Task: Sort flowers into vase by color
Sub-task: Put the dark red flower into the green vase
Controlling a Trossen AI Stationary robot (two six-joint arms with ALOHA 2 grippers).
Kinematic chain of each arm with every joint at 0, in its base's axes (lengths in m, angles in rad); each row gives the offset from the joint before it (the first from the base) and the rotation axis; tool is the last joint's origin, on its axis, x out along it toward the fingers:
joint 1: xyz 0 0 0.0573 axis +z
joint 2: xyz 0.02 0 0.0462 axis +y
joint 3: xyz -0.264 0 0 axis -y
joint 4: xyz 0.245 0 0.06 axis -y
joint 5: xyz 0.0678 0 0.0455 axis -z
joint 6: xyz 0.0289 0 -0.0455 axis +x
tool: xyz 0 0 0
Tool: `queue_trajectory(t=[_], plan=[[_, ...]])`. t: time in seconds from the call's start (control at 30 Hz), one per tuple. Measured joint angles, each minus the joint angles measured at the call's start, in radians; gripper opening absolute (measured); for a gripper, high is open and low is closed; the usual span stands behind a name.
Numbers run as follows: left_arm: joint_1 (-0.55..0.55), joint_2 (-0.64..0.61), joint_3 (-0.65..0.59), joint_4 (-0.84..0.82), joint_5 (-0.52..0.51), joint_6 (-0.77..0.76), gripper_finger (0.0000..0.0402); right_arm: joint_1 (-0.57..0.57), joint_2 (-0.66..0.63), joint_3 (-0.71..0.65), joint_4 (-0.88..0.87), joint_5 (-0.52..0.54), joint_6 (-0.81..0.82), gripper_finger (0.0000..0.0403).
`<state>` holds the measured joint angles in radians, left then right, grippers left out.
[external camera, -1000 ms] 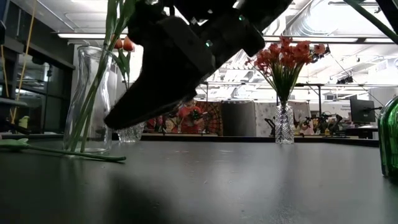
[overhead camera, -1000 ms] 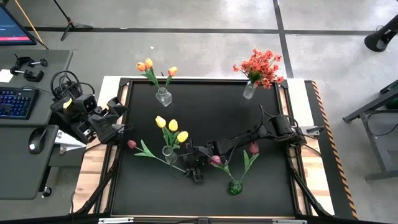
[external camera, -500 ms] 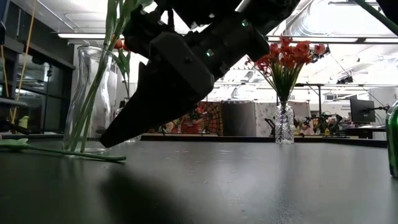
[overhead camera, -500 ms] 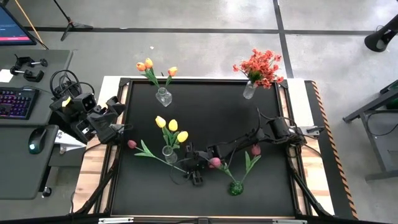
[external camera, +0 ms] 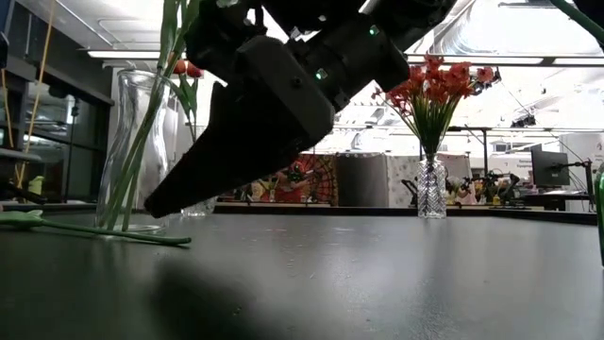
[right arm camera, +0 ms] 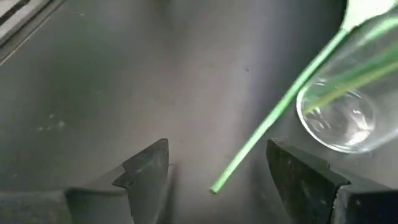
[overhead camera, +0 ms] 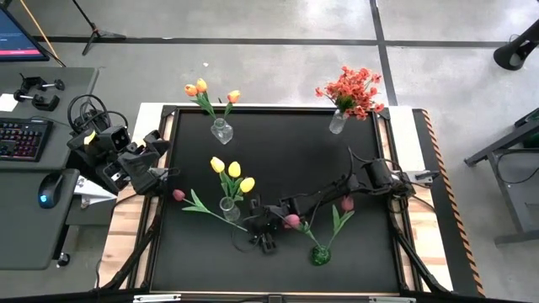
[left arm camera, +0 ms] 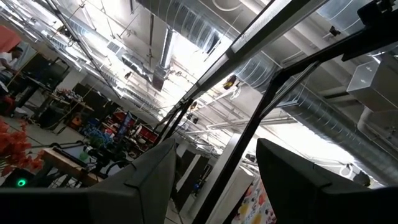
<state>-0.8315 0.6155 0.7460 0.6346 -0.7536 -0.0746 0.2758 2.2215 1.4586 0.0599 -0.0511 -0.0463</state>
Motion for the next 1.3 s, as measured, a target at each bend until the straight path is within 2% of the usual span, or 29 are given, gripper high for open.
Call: queue_trajectory(t=[0.43, 0.8, 1.2, 1.3], plan=[[0.000, -0.002, 0.000, 0.014, -0.001, 0.000, 0.0209, 0.008, 0.018, 0.000, -0.014, 0.102, 0.012, 0.0257], [0.000, -0.002, 0.000, 0.018, -0.002, 0.000, 0.0209, 0.007, 0.018, 0.000, -0.057, 0.112, 0.012, 0.0203], [0.000, -0.002, 0.000, 0.018, -0.001, 0.000, 0.0209, 0.006, 0.017, 0.002, -0.100, 0.076, 0.023, 0.0195], [0.000, -0.005, 0.000, 0.018, -0.001, 0.000, 0.0209, 0.007, 0.017, 0.002, -0.104, 0.077, 0.026, 0.0168]])
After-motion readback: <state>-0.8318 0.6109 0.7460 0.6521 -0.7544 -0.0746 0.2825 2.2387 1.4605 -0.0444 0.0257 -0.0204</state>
